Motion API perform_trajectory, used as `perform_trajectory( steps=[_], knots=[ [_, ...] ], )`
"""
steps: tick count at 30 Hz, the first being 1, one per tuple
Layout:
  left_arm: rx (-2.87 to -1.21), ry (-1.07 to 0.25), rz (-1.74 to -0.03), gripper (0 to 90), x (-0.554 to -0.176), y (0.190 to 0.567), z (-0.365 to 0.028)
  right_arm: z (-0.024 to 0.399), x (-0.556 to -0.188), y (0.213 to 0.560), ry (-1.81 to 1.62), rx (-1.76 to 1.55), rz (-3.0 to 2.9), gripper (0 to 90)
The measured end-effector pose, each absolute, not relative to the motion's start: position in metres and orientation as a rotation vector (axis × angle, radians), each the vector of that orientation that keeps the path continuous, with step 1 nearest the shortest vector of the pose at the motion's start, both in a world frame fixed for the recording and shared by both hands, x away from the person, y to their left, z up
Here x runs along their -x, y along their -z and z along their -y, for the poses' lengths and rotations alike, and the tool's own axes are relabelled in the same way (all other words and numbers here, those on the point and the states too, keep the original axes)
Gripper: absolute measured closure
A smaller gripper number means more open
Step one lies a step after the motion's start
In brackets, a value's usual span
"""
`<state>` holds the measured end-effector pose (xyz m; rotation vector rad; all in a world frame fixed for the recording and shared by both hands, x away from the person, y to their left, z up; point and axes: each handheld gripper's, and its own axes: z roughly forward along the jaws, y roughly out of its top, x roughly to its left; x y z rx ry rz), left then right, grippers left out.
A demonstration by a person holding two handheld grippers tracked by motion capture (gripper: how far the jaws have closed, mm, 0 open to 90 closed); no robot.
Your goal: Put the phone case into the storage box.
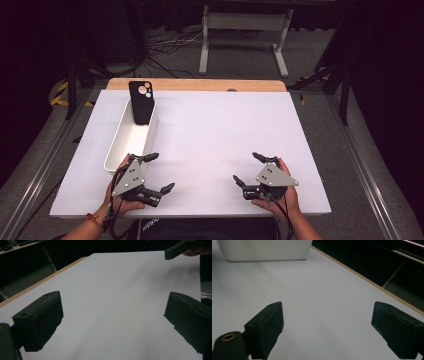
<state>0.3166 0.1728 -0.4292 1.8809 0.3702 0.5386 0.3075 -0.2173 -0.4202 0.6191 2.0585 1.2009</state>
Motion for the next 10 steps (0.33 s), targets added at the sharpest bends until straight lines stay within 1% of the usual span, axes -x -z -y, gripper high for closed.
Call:
perform_trajectory(
  steps=[10],
  knots=[
    [-1.885,-0.535,-0.368,2.6,-0.3164,0.4296,-0.1704,0.2182,-0.3080,0.4202,-1.202,-0.621,-2.059,11.6]
  ],
)
